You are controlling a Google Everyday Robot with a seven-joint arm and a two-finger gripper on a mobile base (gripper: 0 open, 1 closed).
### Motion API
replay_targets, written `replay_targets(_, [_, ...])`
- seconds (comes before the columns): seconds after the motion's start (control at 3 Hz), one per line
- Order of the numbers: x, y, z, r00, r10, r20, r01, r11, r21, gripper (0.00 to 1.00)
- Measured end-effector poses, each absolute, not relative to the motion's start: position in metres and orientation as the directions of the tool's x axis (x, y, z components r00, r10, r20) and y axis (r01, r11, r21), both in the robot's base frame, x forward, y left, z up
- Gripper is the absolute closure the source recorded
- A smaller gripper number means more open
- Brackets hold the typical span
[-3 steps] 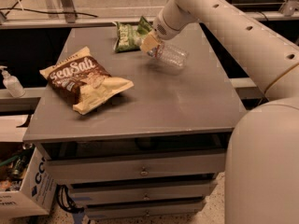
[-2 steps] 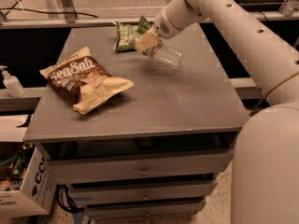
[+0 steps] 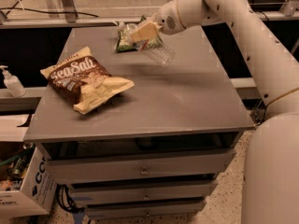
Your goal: Place water bottle upright
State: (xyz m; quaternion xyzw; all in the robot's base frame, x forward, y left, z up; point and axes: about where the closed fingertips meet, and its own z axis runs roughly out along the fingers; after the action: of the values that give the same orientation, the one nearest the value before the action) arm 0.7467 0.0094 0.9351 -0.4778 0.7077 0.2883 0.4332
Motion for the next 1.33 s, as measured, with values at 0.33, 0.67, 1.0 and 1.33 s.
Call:
replay_targets(0.33, [0.747, 0.010, 0.935, -0.168, -0.427, -0.889, -0.926, 0.377, -0.006, 1.00])
replay_targets(0.67, [0.746, 0.006, 0.935, -0.189, -0.363, -0.913, -0.914, 0.405, 0.029, 1.00])
replay_targets(1.0, [0.745, -0.010, 0.938, -0.230, -0.207, -0.951, -0.885, 0.451, 0.116, 1.00])
replay_targets(1.33, [0.744, -0.036, 0.940, -0.250, -0.048, -0.967, -0.846, 0.496, 0.194, 1.00])
